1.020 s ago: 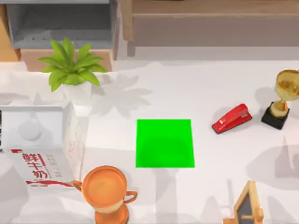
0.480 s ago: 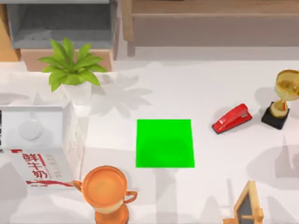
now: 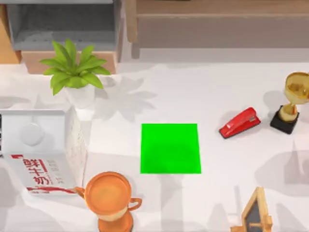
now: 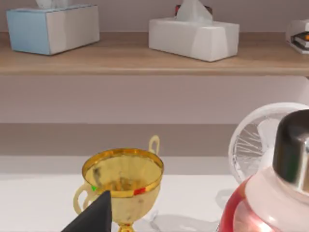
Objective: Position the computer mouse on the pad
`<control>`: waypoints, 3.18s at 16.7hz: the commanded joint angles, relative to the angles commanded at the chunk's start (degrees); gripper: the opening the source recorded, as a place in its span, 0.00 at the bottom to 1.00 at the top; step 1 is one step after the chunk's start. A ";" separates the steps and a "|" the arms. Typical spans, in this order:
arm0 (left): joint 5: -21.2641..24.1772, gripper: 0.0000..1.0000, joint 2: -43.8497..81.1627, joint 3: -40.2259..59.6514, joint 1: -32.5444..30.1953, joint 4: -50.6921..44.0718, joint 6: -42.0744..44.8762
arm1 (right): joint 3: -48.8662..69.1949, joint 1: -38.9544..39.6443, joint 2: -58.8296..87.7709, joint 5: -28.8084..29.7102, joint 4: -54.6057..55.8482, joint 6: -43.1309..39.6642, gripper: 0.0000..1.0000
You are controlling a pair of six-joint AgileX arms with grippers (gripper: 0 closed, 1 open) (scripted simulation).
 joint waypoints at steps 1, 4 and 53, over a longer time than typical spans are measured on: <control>0.00 1.00 0.19 -0.22 0.00 0.32 0.01 | 0.00 0.00 0.00 0.00 0.00 0.00 1.00; 0.00 1.00 0.19 -0.22 0.00 0.32 0.01 | 0.00 0.00 0.00 0.00 0.00 0.00 1.00; 1.12 0.00 -11.85 28.37 -10.23 -29.73 28.43 | 0.00 0.00 0.00 0.00 0.00 0.00 1.00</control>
